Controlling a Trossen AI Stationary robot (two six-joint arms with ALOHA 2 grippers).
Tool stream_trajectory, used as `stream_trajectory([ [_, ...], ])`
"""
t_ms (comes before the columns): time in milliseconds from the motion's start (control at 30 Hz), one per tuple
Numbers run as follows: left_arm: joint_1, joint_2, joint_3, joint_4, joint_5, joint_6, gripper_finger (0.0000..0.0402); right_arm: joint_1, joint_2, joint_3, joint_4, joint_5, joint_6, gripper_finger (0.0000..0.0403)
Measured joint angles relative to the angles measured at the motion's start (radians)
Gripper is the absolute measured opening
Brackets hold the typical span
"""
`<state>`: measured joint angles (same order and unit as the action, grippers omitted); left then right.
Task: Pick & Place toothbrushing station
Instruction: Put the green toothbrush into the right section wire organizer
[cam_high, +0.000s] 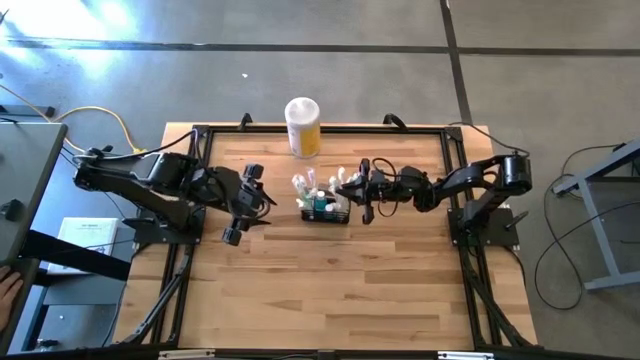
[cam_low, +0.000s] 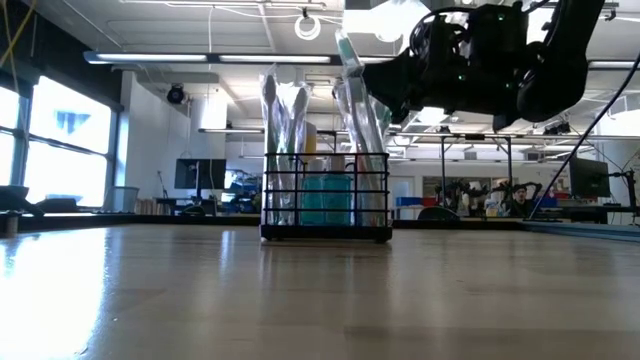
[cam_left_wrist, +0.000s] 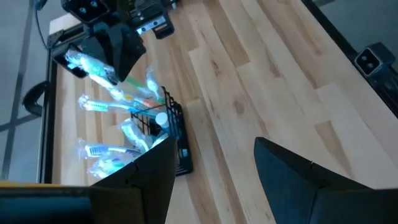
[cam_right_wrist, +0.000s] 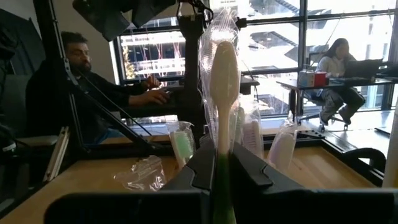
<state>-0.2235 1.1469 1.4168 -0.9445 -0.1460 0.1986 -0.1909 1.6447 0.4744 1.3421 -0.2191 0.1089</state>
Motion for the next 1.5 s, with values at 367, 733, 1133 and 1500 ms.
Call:
stream_trajectory([
  [367,0.056,0.0,0.0,-0.005,0.085,0.01,0.0207,-0.002,0.005,0.001,0.043,-0.008,-0.007,0.0017],
  [733,0.074,0.0,0.0,0.018,0.088,0.033,0.0207,-0.001,0.162,0.004,0.157,0.009,0.04,0.0017],
  [1133,0.088,0.0,0.001,0.035,0.104,0.032,0.0207,-0.009,0.163,0.021,0.158,-0.06,0.015,0.0017],
  [1500,0.088,0.0,0.001,0.081,0.103,0.04,0.0207,-0.025,0.203,0.04,0.157,-0.108,0.024,0.0018],
])
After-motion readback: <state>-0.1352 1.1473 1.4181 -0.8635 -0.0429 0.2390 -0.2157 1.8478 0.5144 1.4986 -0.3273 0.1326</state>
